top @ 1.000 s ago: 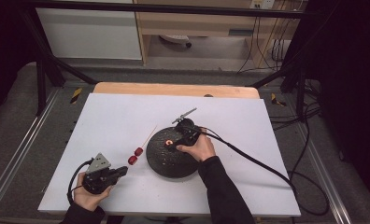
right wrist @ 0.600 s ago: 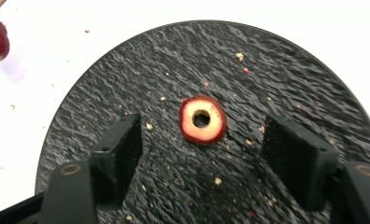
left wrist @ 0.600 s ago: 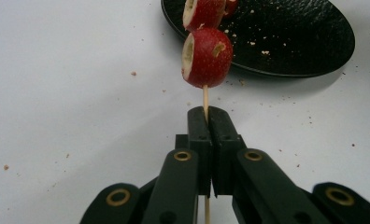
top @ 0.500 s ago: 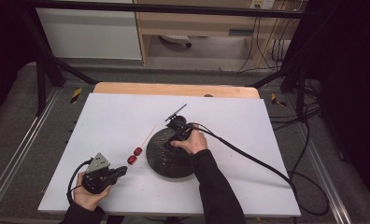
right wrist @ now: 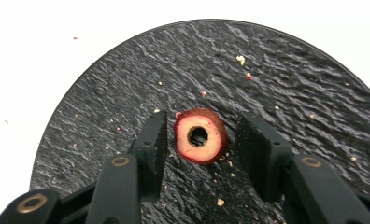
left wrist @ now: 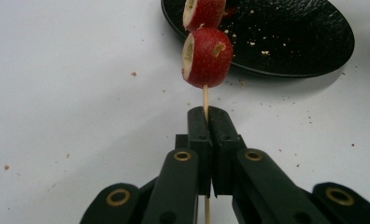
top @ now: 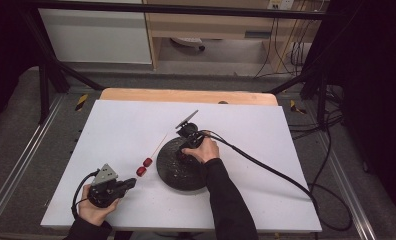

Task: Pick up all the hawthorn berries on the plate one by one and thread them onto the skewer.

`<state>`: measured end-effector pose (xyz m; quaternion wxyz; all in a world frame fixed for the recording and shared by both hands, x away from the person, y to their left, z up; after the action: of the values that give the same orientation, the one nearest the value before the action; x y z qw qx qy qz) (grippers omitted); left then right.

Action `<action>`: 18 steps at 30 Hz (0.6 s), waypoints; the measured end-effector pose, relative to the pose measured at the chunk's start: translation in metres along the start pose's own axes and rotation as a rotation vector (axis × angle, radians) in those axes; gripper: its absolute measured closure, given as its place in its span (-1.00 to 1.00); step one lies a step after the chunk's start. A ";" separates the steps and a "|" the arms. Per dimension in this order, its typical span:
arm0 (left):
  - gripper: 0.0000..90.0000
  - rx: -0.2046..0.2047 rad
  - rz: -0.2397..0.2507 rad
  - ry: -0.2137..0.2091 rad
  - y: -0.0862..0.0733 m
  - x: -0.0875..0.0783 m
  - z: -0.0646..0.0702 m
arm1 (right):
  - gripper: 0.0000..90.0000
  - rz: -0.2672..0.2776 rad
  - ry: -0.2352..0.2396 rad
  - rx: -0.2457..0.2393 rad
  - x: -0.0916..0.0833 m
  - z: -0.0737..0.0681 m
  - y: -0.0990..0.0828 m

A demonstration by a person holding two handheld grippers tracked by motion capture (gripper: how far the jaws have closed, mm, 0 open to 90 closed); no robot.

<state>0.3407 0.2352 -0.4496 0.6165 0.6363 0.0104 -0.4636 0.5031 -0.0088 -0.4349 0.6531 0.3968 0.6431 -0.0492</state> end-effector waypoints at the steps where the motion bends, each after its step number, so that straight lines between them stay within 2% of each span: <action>1: 0.96 0.000 0.000 0.000 0.000 0.000 0.000 | 0.24 -0.003 -0.001 -0.001 0.000 0.000 0.000; 11: 0.96 -0.001 0.003 0.000 0.000 0.000 0.000 | 0.37 -0.029 0.009 0.020 0.004 0.002 0.001; 18: 0.96 -0.001 0.002 0.000 0.000 0.000 0.000 | 0.38 -0.034 0.012 0.033 0.003 0.002 0.001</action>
<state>0.3406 0.2351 -0.4494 0.6172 0.6362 0.0098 -0.4629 0.5055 -0.0078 -0.4375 0.6416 0.3971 0.6527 -0.0684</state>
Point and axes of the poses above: each handheld gripper's, and its own axes: x roughly forward along the jaws, y roughly out of its top, z roughly to its right, the point moved 3 cm from there along x, roughly forward along the jaws, and after that the axes turned 7 degrees about -x, right-handed, at the moved point
